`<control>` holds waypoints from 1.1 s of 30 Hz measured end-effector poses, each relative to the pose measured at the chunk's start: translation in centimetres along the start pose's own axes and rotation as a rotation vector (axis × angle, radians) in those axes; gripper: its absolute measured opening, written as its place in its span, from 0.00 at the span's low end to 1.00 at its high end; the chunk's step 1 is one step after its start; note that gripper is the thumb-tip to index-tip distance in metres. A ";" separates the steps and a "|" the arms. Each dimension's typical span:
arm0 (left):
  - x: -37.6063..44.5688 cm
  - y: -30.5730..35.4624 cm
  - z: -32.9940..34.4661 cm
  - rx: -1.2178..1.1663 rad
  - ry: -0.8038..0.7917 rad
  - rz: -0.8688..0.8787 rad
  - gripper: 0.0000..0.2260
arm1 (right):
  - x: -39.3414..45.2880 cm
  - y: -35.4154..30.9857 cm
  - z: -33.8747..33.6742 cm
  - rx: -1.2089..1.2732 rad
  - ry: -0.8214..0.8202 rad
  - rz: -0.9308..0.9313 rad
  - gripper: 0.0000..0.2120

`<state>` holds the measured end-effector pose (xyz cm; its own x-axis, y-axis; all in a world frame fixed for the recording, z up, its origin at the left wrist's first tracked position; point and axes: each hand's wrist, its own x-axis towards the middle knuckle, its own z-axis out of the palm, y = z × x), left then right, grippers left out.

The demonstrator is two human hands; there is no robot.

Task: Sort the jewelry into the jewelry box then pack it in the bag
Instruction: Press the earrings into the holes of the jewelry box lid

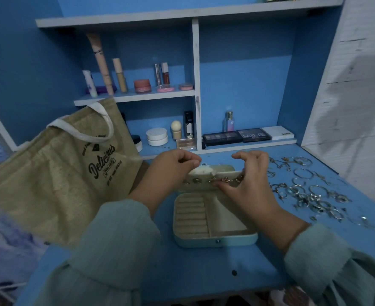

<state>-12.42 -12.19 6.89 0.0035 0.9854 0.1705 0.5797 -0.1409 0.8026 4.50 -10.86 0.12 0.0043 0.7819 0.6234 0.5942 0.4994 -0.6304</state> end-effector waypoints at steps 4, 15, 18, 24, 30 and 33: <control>0.6 0.9 0.2 0.132 -0.150 0.015 0.04 | -0.8 0.8 0.0 -0.037 0.043 -0.093 0.30; 1.9 1.3 1.1 0.274 -0.325 0.017 0.07 | -1.3 1.6 0.5 -0.125 0.168 -0.246 0.32; 2.1 1.2 1.2 0.305 -0.378 0.045 0.07 | -1.3 1.7 0.5 -0.129 0.172 -0.239 0.32; 2.3 0.7 1.5 0.303 -0.415 0.083 0.07 | -1.4 2.0 0.6 -0.123 0.173 -0.249 0.33; 2.5 0.5 1.5 0.393 -0.394 0.160 0.08 | -1.4 2.0 0.7 -0.118 0.169 -0.228 0.33; 2.7 0.6 1.6 0.581 -0.365 0.253 0.08 | -1.4 2.0 0.6 -0.117 0.165 -0.230 0.33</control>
<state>-10.75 -9.42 6.90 0.4077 0.9127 0.0278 0.8633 -0.3951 0.3141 5.17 -10.74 -2.35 -0.0166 0.5771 0.8165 0.6836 0.6025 -0.4120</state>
